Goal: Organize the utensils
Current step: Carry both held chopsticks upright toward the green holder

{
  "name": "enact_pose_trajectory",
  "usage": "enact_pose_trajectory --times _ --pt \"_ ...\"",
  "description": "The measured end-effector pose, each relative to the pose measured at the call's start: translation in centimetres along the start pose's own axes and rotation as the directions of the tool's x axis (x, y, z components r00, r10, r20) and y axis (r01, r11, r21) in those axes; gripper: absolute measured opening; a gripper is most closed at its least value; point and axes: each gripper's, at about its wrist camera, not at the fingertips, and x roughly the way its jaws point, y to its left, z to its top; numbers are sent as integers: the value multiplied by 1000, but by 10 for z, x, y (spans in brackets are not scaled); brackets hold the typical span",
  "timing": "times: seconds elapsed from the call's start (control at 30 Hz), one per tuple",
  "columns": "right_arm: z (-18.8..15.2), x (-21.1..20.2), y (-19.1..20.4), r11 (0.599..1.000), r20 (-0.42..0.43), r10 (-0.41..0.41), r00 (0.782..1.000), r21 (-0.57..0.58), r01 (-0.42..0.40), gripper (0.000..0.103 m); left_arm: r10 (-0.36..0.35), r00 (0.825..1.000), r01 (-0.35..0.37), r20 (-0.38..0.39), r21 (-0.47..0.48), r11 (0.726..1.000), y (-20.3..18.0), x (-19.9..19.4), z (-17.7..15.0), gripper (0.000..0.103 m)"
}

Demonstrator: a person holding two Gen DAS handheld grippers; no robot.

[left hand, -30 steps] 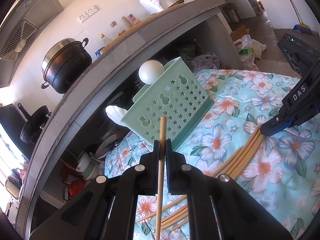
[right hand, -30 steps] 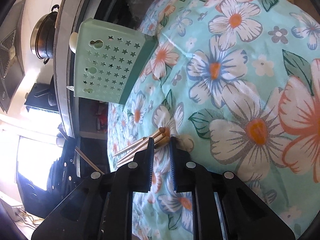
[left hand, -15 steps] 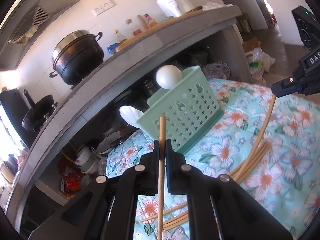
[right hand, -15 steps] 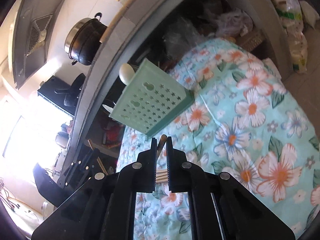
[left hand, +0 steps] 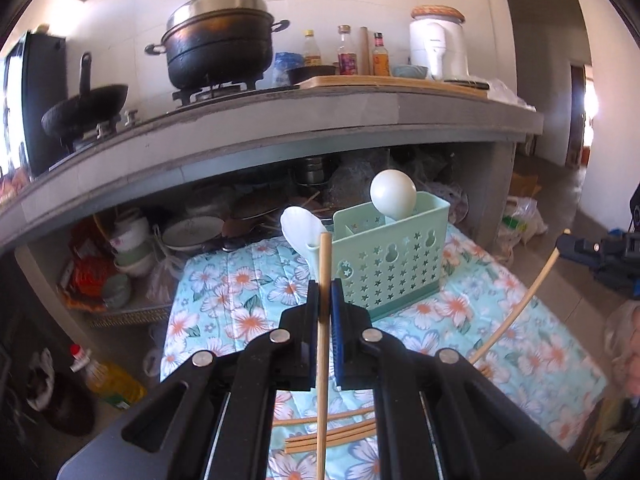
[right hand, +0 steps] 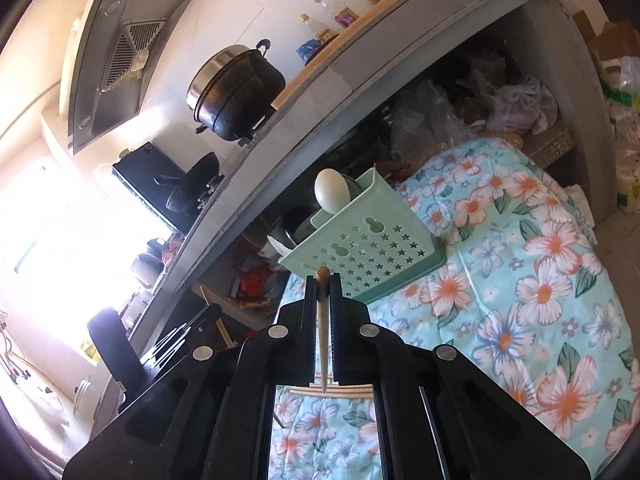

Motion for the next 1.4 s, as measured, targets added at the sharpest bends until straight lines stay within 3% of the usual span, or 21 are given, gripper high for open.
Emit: enact_pose_trajectory --times 0.27,0.53,0.77,0.9,1.03,1.13,1.4 --pt "12 -7 8 999 34 25 999 -27 -24 4 -76 997 79 34 -107 991 15 -7 11 5" --pt "33 -23 10 999 102 28 994 -49 -23 4 -103 985 127 142 -177 976 29 -13 45 5" --pt "45 -35 5 999 162 7 987 -54 2 4 -83 949 157 305 -229 961 41 -10 100 5" --pt "47 -37 6 999 173 -3 985 -52 12 4 -31 927 128 373 -238 963 39 4 127 5" --pt "47 -38 5 998 174 -10 985 -54 19 4 -21 924 131 383 -263 956 37 28 143 5" --pt "48 -37 6 998 171 -14 985 -56 23 4 -29 931 141 365 -285 948 35 45 151 5" --pt "50 -38 5 998 176 -16 984 -59 27 4 -46 922 181 384 -324 929 37 55 168 5"
